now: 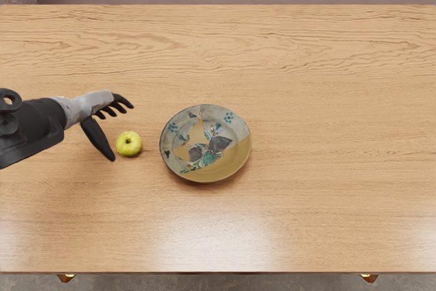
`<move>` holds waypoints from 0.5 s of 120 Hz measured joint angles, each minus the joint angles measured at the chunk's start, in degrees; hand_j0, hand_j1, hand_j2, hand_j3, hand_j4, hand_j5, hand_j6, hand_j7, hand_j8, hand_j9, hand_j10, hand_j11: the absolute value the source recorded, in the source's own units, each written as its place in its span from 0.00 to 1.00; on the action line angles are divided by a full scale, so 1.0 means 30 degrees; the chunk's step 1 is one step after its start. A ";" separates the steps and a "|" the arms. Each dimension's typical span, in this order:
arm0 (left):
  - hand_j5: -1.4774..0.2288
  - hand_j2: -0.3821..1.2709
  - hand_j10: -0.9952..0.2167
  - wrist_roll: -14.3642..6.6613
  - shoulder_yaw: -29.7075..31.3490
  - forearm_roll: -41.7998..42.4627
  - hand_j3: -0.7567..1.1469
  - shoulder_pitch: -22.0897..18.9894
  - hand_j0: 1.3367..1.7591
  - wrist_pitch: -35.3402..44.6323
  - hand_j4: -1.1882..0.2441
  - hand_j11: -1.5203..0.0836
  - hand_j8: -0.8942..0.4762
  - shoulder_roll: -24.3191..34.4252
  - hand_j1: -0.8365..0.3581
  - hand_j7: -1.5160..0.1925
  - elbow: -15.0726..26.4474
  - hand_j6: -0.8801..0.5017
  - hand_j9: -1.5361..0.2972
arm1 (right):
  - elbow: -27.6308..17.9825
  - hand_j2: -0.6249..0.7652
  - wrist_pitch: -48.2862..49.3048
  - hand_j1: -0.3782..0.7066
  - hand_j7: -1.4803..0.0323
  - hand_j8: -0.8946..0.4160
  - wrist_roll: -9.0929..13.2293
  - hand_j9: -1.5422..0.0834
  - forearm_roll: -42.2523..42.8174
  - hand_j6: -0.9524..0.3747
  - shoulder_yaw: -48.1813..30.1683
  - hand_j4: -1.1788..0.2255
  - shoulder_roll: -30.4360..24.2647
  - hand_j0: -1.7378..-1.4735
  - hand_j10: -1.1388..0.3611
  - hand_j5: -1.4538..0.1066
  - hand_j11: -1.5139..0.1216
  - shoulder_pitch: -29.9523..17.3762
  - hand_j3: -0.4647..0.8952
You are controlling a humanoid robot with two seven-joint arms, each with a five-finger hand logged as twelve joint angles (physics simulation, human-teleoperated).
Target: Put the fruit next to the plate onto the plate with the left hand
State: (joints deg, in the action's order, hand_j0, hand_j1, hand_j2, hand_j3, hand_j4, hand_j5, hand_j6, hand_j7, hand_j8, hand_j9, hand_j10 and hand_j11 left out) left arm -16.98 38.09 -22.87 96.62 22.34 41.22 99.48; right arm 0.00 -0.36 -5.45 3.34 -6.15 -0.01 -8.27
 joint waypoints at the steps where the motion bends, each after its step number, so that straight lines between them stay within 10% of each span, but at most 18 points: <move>1: 0.68 0.26 0.62 -0.0002 0.0078 0.0028 0.40 0.0035 0.76 0.0096 0.66 0.75 0.47 -0.0094 0.75 0.70 0.0000 0.46 0.66 | 0.0000 0.44 0.0000 0.07 0.95 0.66 0.0000 0.92 0.0000 0.69 0.0000 0.82 0.0000 0.30 0.74 0.90 0.90 0.0000 0.34; 60: 0.68 0.26 0.62 -0.1124 0.2577 0.2030 0.40 0.0866 0.76 0.3930 0.66 0.75 0.47 -0.4243 0.75 0.70 0.0005 0.46 0.66 | 0.0000 0.44 0.0000 0.07 0.95 0.66 0.0000 0.92 0.0001 0.69 0.0000 0.82 0.0000 0.30 0.74 0.90 0.90 0.0003 0.34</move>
State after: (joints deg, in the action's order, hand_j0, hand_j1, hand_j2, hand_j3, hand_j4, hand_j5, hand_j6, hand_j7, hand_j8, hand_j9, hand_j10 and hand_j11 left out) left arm -20.35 45.82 -16.78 99.22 34.13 28.49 99.49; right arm 0.00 -0.36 -5.45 3.34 -6.15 -0.01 -8.26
